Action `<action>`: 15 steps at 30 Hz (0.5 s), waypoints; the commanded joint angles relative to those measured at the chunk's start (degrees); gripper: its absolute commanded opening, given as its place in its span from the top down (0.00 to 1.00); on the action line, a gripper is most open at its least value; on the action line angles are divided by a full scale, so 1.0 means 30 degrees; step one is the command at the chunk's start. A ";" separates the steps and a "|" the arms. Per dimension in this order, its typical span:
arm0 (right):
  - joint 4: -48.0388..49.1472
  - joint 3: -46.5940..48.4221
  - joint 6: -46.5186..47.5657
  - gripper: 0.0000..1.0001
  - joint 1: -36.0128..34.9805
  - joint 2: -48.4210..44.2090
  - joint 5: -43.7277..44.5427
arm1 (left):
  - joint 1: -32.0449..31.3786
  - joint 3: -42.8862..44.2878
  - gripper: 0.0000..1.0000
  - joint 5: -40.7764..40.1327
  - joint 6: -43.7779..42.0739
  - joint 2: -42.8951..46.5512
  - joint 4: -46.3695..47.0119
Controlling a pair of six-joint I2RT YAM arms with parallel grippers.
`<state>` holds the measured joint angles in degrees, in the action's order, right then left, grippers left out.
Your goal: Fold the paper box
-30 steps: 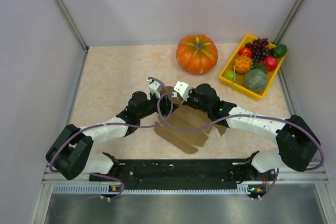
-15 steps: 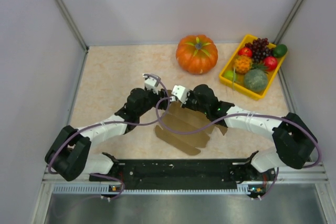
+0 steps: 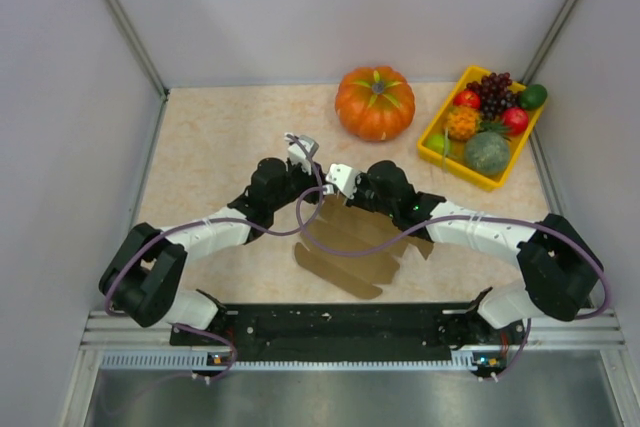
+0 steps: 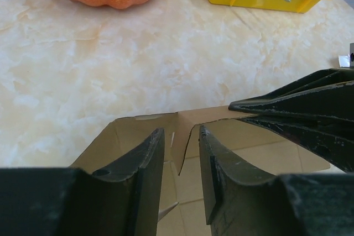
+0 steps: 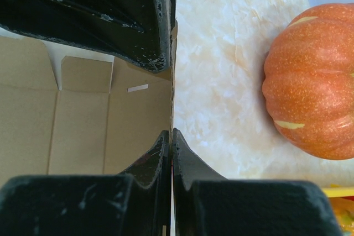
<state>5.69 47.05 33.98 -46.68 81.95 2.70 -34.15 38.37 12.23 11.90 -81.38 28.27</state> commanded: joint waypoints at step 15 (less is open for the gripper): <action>0.0944 0.1017 -0.0163 1.00 -0.0203 -0.0334 -0.0841 | -0.0042 0.0306 0.69 0.0347 -0.1212 -0.0469 0.0683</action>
<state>5.78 47.05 34.30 -46.68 81.95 2.37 -34.15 38.57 13.61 10.37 -82.04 28.27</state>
